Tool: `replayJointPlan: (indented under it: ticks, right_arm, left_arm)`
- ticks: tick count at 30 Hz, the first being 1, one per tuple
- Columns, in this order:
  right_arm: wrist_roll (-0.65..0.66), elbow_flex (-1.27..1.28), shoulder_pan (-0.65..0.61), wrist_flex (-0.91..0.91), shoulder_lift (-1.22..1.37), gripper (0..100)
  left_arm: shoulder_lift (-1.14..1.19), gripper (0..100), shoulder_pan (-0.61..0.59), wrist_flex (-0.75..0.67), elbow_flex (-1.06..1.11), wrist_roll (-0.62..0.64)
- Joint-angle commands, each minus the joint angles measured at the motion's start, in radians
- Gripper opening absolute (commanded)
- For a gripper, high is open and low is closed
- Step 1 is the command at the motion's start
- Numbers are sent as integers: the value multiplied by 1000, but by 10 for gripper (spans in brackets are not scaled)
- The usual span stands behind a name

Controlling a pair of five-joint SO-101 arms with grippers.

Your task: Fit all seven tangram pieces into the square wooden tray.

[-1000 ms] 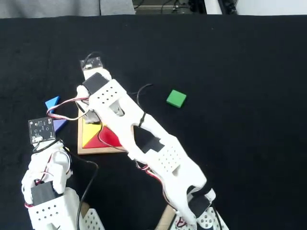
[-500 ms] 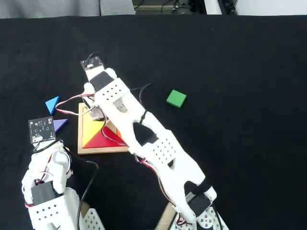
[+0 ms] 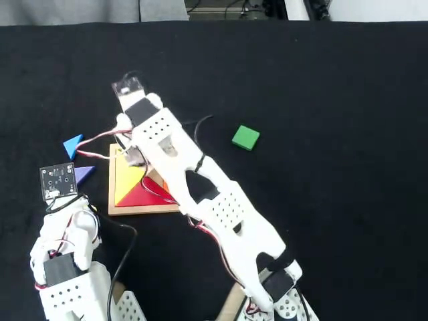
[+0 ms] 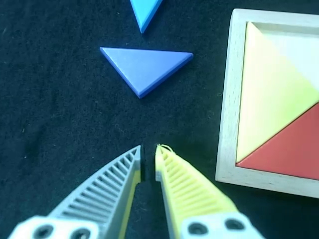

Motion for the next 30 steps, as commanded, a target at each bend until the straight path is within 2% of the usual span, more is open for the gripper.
replayJointPlan:
  ticks: [1,10,15,20,23,27,30]
  right_arm:
    - [68,-74,38,37,-214,10]
    - [180,367,341,15,-654,10]
    - [390,628,423,-26,-852,10]
    - [664,897,508,-118,-883,11]
    - [738,970,603,-195,-888,11]
    - [827,1018,726,-391,-858,11]
    - [887,1027,733,-434,-794,11]
  left_arm:
    - [-6,66,7,-8,-35,-8]
    - [-6,66,7,-8,-35,-8]
    - [-6,66,8,-8,-35,-8]
    - [-6,66,13,-8,-31,-8]
    - [-6,66,16,-9,-22,-8]
    - [-6,66,16,-9,-22,-8]
    - [-6,66,16,-28,-16,-8]
